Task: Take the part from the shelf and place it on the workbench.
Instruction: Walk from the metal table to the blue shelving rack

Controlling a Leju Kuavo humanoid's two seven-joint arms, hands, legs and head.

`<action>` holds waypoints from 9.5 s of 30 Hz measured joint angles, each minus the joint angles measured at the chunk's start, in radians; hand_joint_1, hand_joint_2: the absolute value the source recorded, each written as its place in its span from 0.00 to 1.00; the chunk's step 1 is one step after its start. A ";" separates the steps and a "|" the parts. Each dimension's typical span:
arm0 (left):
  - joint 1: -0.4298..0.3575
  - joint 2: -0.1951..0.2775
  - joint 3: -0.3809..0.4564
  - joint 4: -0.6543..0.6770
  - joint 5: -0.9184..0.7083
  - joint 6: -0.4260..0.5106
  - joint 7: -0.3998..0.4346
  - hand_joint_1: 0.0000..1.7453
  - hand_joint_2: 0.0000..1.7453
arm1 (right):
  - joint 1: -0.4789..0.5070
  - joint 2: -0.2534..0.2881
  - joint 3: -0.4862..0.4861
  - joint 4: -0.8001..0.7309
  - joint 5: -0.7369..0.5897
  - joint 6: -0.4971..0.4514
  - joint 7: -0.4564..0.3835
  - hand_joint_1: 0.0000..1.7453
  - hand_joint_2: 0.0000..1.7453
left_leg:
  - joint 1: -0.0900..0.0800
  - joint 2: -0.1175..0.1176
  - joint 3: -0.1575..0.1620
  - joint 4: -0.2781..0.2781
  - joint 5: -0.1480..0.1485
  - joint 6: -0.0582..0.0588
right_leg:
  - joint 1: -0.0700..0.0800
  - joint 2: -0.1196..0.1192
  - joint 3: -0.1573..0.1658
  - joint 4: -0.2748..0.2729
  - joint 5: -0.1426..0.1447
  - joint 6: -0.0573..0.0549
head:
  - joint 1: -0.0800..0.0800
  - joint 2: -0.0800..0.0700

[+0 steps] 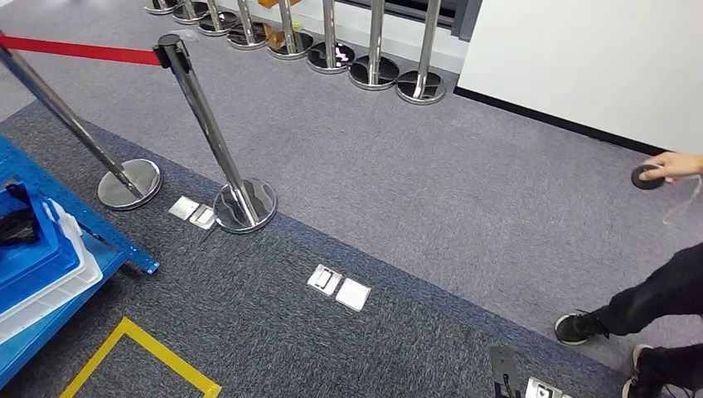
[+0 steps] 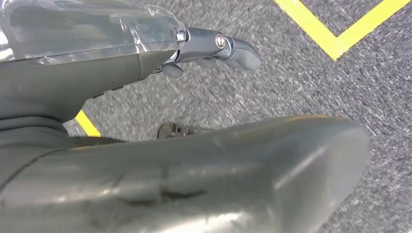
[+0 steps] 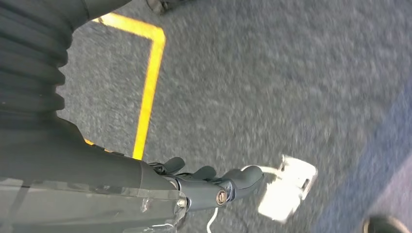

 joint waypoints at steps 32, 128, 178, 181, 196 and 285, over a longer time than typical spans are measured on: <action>-0.010 0.001 -0.031 0.000 -0.030 0.001 0.026 0.00 0.00 | -0.076 0.103 0.281 0.271 -0.025 0.067 -0.003 0.00 1.00 | 0.003 -0.017 0.009 -0.010 0.005 -0.003 | -0.004 0.040 -0.030 0.074 -0.038 -0.001 | -0.005 0.000; -0.017 0.003 -0.039 0.000 -0.046 -0.057 -0.007 0.00 0.00 | -0.078 0.066 0.430 0.303 -0.131 0.054 0.033 0.00 1.00 | 0.022 -0.036 -0.010 -0.002 0.015 -0.010 | -0.011 0.068 -0.085 0.201 -0.102 0.012 | 0.006 0.000; -0.012 0.021 -0.040 -0.002 -0.054 -0.101 0.008 0.00 0.00 | -0.080 0.058 0.506 0.306 -0.208 0.047 0.042 0.00 0.00 | 0.041 -0.034 -0.072 0.055 0.016 -0.024 | -0.019 0.068 -0.048 0.229 -0.154 0.028 | 0.002 0.000; -0.011 0.019 -0.040 -0.002 -0.055 -0.099 0.008 0.00 0.00 | -0.075 0.056 0.514 0.306 -0.220 0.045 0.042 0.00 0.00 | 0.027 -0.043 -0.052 0.055 0.004 -0.015 | -0.004 0.071 -0.070 0.164 -0.048 0.003 | 0.011 0.000; -0.016 0.016 -0.040 -0.003 -0.063 -0.092 0.006 0.00 0.00 | -0.077 0.051 0.544 0.307 -0.237 0.041 0.042 0.00 0.00 | 0.017 -0.050 -0.030 0.038 -0.002 -0.029 | 0.013 0.080 -0.024 -0.014 0.034 -0.019 | 0.008 0.000; -0.005 0.020 -0.039 -0.008 -0.051 -0.052 -0.013 0.00 0.00 | -0.088 0.045 0.736 0.304 -0.449 0.001 -0.208 0.00 0.00 | 0.009 -0.036 -0.021 0.017 0.013 -0.020 | 0.016 0.073 0.071 -0.071 -0.002 -0.021 | 0.006 0.000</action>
